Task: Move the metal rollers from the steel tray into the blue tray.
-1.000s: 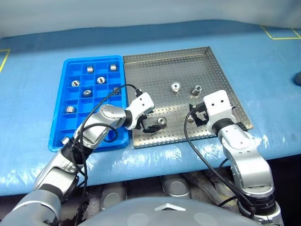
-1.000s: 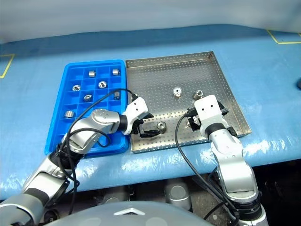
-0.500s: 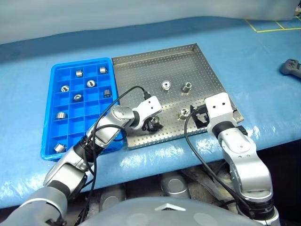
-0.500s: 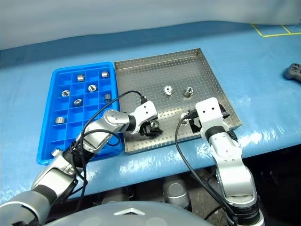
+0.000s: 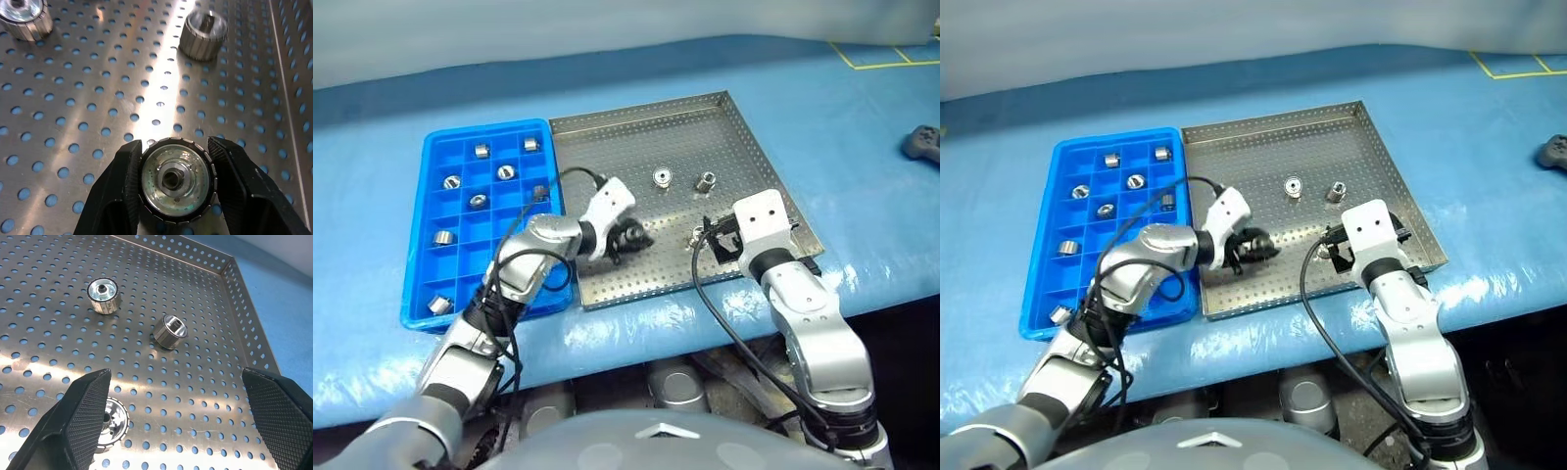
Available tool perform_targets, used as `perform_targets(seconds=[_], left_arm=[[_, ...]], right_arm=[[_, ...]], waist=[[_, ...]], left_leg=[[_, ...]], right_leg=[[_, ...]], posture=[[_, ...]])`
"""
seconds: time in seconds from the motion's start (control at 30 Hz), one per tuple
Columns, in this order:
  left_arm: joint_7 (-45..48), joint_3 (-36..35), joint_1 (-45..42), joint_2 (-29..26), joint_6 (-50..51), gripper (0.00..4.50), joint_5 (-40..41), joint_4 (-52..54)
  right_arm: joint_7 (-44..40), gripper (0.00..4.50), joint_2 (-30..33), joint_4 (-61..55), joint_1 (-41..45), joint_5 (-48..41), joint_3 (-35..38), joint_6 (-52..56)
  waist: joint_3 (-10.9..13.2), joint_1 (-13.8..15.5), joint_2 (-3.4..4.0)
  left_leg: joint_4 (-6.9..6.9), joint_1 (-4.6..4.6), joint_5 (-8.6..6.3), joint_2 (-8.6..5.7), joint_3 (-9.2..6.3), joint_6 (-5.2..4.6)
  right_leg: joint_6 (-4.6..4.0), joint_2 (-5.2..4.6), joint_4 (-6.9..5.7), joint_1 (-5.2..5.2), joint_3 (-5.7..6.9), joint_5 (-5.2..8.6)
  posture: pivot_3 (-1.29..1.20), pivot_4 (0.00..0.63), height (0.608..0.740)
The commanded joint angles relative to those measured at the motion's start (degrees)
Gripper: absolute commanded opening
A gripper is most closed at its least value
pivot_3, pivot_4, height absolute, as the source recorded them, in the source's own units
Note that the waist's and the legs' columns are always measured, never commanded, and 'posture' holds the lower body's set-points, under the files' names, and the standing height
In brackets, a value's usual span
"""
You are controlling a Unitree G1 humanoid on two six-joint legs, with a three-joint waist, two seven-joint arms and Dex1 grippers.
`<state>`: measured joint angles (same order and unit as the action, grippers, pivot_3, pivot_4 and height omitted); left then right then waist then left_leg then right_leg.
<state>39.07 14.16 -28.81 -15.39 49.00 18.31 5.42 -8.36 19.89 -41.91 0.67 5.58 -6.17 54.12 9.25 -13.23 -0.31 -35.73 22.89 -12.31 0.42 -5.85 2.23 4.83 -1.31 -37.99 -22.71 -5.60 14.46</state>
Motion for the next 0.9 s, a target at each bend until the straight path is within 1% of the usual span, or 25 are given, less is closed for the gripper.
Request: perform_targets(seconds=[0.03, 0.13, 0.23, 0.3, 0.37, 0.47, 0.63, 0.73, 0.9], left_arm=[[-2.7, -10.2, -3.3, -2.4, 2.6, 1.84, 3.4, 4.3], [-3.7, -12.3, -3.0, -8.9, 3.9, 1.84, 1.6, 8.2], [-4.9, -12.1, 0.5, -19.3, 3.7, 1.84, -3.4, 13.3], [-6.5, -13.3, 2.5, -22.9, 4.8, 1.84, -4.6, 15.0], [-6.1, -13.7, 4.7, -25.4, 5.7, 1.84, -4.3, 17.1], [-4.8, -14.1, 8.3, -28.1, 7.1, 1.84, -3.2, 20.8], [-4.4, -15.4, 14.8, -32.1, 9.2, 1.84, -3.6, 23.9], [-5.0, -15.9, 17.7, -33.1, 9.6, 1.84, -4.0, 24.5], [-6.1, -17.0, 20.3, -32.6, 9.5, 1.84, -3.8, 24.0]], right_arm=[[-0.9, 4.50, -0.6, -0.2, 1.1, -0.8, -0.2, -2.4], [-1.6, 4.50, -1.3, 0.0, 1.4, -1.5, -0.2, -3.0], [-2.4, 4.50, -1.8, 0.5, 2.0, -2.2, -0.1, -3.7], [-2.8, 4.50, -1.7, 1.4, 2.6, -2.2, -0.5, -4.1], [-3.4, 4.50, -1.6, 2.1, 3.1, -2.3, -1.0, -4.6], [-4.1, 4.50, -1.5, 2.6, 3.7, -2.3, -1.6, -4.8], [-4.7, 4.50, -1.3, 2.9, 3.5, -2.3, -1.8, -5.2], [-4.9, 4.50, -1.4, 2.9, 3.3, -2.3, -2.0, -5.1], [-5.4, 4.50, -1.1, 3.0, 3.7, -2.3, -1.9, -4.9]], waist=[[0.0, 0.0, 0.00], [0.0, 0.0, 0.04], [0.0, 0.1, 0.04], [0.0, 0.8, 0.04], [0.0, 2.1, 0.02], [0.0, 4.1, -0.01], [0.0, 5.8, -0.02], [0.0, 6.3, -0.02], [0.1, 6.6, -0.03]], left_leg=[[-0.01, -0.01, 0.00, 0.01, -0.01, 0.00], [0.08, -0.08, 0.00, 0.06, -0.01, 0.00], [0.17, -0.06, 0.00, 0.08, -0.02, 0.00], [0.25, -0.06, 0.00, 0.08, -0.02, 0.00], [0.24, -0.04, 0.00, 0.07, -0.02, 0.00], [0.21, 0.00, 0.00, 0.04, -0.02, 0.00], [0.23, 0.04, 0.00, 0.05, -0.01, 0.01], [0.23, 0.01, 0.00, 0.06, 0.00, 0.01], [0.21, 0.02, 0.00, 0.07, 0.00, 0.01]], right_leg=[[0.00, 0.02, -0.02, 0.00, 0.00, 0.00], [0.00, 0.08, -0.04, 0.00, -0.03, 0.00], [-0.02, 0.10, -0.02, -0.05, -0.04, 0.01], [-0.05, 0.08, -0.03, -0.09, -0.05, 0.02], [-0.06, 0.06, 0.00, -0.09, -0.02, 0.03], [-0.06, 0.01, 0.04, -0.10, 0.00, 0.03], [-0.08, 0.00, 0.08, -0.13, 0.02, 0.03], [-0.12, 0.00, 0.04, -0.14, 0.02, 0.05], [-0.13, 0.00, 0.03, -0.13, 0.05, 0.05]], posture=[[-0.21, 0.150, 0.740], [-0.19, 0.150, 0.740], [-0.16, 0.150, 0.740], [-0.13, 0.150, 0.740], [-0.12, 0.150, 0.740], [-0.11, 0.150, 0.740], [-0.10, 0.150, 0.740], [-0.09, 0.150, 0.740], [-0.08, 0.150, 0.740]])
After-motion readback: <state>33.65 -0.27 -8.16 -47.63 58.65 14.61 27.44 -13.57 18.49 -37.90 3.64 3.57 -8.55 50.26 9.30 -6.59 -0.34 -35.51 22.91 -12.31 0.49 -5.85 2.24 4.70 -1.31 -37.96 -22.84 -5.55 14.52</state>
